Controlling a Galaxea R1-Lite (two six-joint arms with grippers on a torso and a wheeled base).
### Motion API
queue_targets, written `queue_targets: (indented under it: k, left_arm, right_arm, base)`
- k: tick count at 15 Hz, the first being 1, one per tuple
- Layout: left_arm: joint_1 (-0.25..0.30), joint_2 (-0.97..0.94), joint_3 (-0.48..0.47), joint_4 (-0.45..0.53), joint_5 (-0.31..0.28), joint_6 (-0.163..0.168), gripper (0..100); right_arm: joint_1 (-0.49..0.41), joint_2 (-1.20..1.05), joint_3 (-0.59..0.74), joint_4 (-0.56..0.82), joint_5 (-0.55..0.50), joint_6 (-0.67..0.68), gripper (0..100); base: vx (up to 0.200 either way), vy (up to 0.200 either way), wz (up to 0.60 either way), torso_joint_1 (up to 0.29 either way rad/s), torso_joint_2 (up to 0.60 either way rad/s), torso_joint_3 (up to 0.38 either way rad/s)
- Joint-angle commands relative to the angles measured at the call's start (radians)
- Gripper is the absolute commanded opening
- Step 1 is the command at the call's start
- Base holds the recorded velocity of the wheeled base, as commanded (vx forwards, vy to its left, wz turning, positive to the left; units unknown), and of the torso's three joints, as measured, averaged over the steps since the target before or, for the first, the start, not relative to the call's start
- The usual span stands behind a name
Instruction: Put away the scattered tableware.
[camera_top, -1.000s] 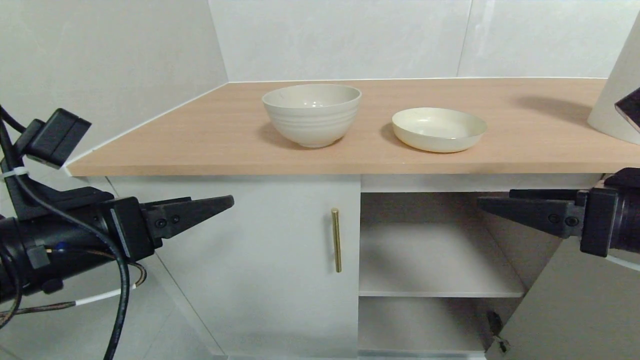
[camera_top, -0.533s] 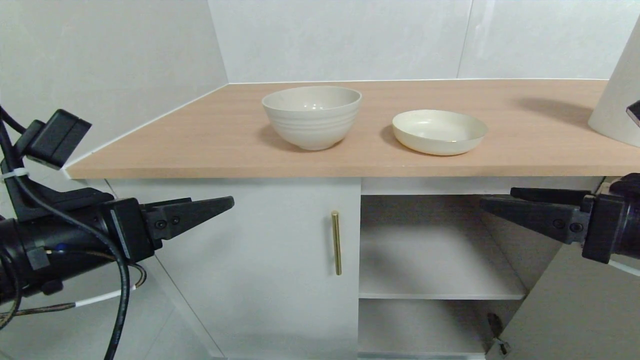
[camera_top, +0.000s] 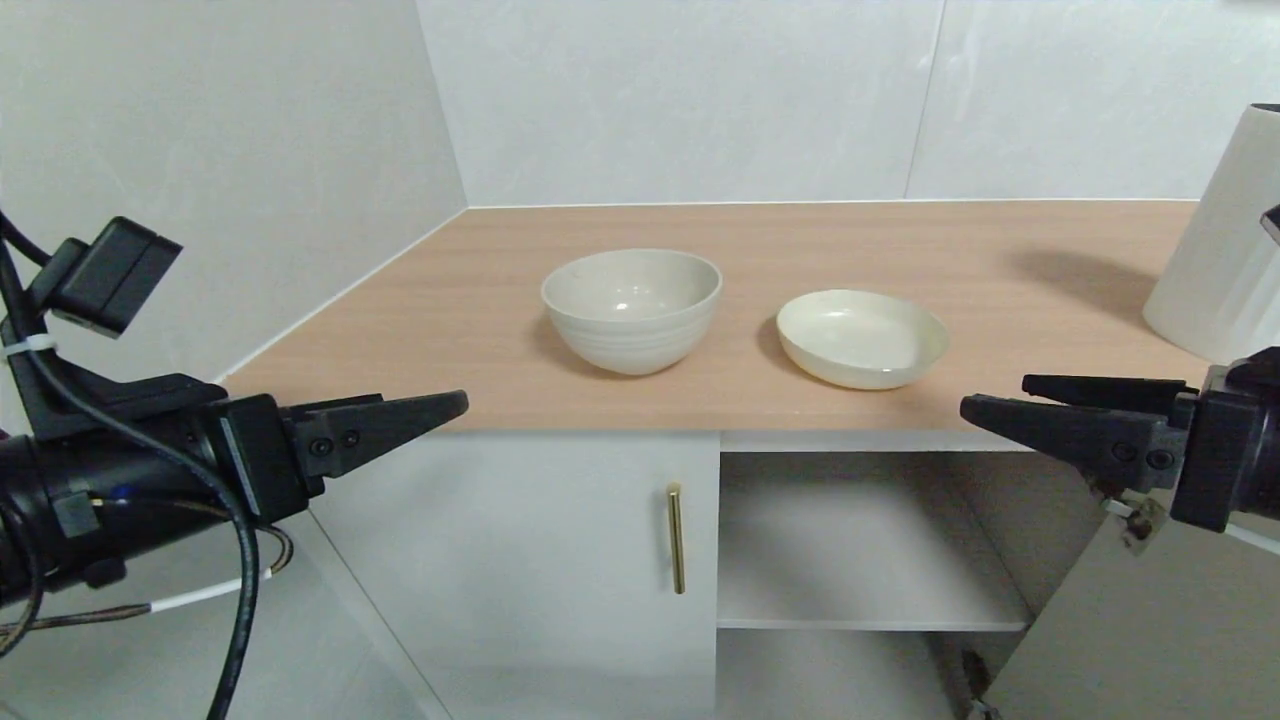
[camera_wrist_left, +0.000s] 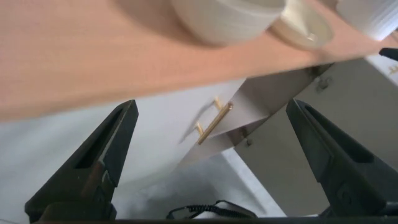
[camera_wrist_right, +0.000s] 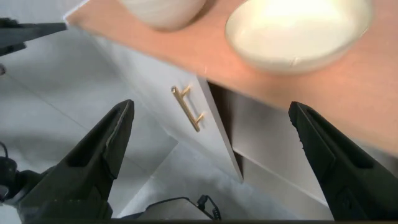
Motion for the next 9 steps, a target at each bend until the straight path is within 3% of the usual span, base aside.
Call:
queue_targets:
  k: [1, 9]
  left_arm:
    - [0.000, 0.004, 0.000, -0.001, 0.001, 0.000, 100]
    - [0.000, 0.014, 0.000, 0.001, -0.001, 0.000, 100]
  right_arm:
    - [0.000, 0.002, 0.000, 0.000, 0.000, 0.000, 100]
    - [0.000, 0.016, 0.000, -0.001, -0.001, -0.001, 100]
  base:
    - [0.000, 0.000, 0.00, 0.149, -0.48, -0.300]
    - [0.000, 0.000, 0.00, 0.181, -0.48, -0.290]
